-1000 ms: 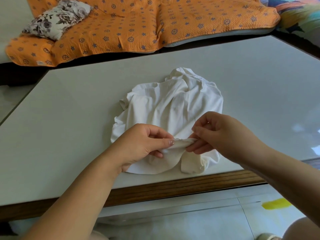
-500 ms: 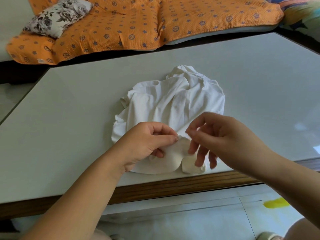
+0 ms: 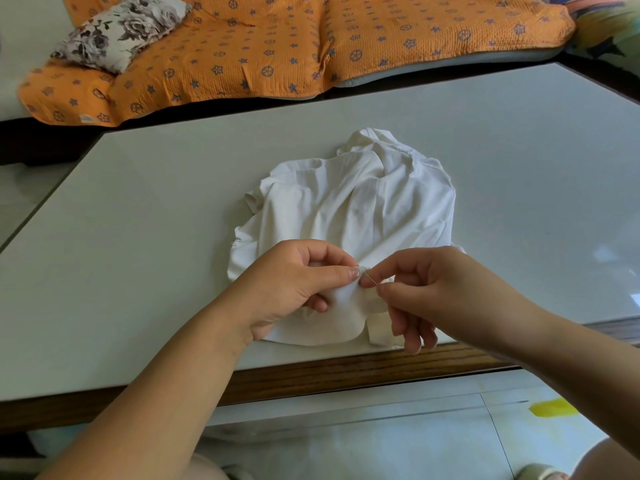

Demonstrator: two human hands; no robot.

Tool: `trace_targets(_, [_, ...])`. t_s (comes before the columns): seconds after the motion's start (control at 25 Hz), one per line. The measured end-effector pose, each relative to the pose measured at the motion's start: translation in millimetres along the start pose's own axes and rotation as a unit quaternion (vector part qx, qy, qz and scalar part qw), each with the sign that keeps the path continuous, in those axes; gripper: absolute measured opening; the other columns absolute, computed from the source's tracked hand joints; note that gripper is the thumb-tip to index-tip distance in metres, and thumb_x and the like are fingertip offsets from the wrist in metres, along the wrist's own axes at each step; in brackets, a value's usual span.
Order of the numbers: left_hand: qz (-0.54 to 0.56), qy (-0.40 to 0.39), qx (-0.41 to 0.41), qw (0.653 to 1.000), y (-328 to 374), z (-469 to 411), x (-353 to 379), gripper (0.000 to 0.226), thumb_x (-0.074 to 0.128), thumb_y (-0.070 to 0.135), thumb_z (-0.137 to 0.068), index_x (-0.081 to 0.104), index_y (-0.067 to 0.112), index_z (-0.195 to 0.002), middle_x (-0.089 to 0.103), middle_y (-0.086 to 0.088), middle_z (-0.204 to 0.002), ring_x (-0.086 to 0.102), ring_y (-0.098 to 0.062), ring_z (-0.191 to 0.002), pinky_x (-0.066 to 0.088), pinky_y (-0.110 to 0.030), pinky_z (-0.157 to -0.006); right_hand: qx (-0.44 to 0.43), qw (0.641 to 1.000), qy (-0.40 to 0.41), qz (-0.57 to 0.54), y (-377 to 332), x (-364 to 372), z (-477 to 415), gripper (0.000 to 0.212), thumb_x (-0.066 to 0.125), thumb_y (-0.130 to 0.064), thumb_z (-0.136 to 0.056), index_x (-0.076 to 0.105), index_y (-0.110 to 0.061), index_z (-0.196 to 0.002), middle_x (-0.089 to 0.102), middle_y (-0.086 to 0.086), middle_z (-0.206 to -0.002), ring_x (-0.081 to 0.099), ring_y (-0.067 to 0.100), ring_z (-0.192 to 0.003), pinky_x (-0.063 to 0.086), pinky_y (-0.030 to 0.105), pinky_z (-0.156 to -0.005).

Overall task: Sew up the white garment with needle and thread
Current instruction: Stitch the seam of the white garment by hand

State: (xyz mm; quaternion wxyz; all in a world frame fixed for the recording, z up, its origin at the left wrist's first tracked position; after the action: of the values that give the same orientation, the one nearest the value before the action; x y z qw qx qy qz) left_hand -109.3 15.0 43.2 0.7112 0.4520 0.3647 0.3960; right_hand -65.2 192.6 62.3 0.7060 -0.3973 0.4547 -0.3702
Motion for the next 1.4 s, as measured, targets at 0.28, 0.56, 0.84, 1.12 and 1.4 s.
trace_targets(0.28, [-0.005, 0.01, 0.01, 1.0, 1.3, 0.4, 1.2, 0.004, 0.074, 0.016, -0.083, 0.075, 0.019, -0.081, 0.067, 0.002, -0.072, 0.055, -0.012, -0.065, 0.047, -0.019, -0.054, 0.001, 1.0, 0.002, 0.001, 0.8, 1.1, -2.1, 0.025, 0.053, -0.004, -0.093, 0.071, -0.02, -0.097, 0.067, 0.007, -0.058, 0.063, 0.021, -0.047, 0.048, 0.026, -0.046])
trace_targets(0.56, [-0.046, 0.024, 0.046, 0.998, 2.4, 0.5, 2.4, 0.005, 0.073, 0.014, -0.084, 0.074, 0.018, -0.081, 0.069, 0.008, -0.069, 0.059, -0.004, -0.064, 0.049, -0.02, -0.058, -0.007, 1.0, 0.025, -0.006, 4.3, 3.8, -5.7, 0.015, 0.055, -0.01, -0.096, 0.068, -0.017, -0.097, 0.068, 0.005, -0.058, 0.062, 0.016, -0.045, 0.046, 0.02, -0.044])
trace_targets(0.84, [-0.006, 0.058, 0.054, 0.997, 0.9, 1.1, 9.1, 0.003, 0.077, 0.02, -0.081, 0.076, 0.022, -0.083, 0.072, -0.002, -0.076, 0.06, -0.009, -0.066, 0.05, -0.022, -0.058, -0.016, 0.998, 0.057, -0.026, 5.0, 6.0, -6.5, 0.012, 0.057, -0.02, -0.098, 0.064, -0.013, -0.091, 0.071, 0.005, -0.062, 0.066, 0.02, -0.05, 0.05, 0.023, -0.047])
trace_targets(1.12, [-0.088, 0.1, 0.103, 0.986, 0.5, 3.7, 17.1, 0.015, 0.075, 0.017, -0.083, 0.077, 0.032, -0.084, 0.069, 0.004, -0.064, 0.059, -0.003, -0.06, 0.052, -0.02, -0.063, -0.018, 0.993, 0.079, -0.085, 4.9, 6.5, -7.4, 0.008, 0.06, -0.017, -0.097, 0.054, -0.012, -0.1, 0.074, 0.008, -0.07, 0.073, 0.022, -0.059, 0.057, 0.028, -0.054])
trace_targets(1.4, [-0.184, 0.12, 0.134, 0.966, -0.8, 5.7, 21.3, 0.013, 0.074, 0.024, -0.083, 0.077, 0.036, -0.083, 0.073, 0.019, -0.08, 0.066, 0.007, -0.08, 0.048, -0.01, -0.074, -0.02, 0.997, 0.078, -0.021, 5.7, 7.0, -13.7, 0.008, 0.058, -0.019, -0.097, 0.064, -0.017, -0.091, 0.074, 0.002, -0.07, 0.073, 0.015, -0.063, 0.06, 0.029, -0.058])
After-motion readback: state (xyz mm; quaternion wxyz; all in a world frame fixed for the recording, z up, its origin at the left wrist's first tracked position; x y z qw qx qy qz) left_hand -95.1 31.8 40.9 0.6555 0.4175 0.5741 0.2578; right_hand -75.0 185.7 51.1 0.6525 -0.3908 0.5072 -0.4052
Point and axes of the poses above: each hand's wrist, its own z-axis away from the middle knuckle, its own x-axis out of the palm, y = z × x, the point moved 3 cm from there along -z, towards the middle knuckle
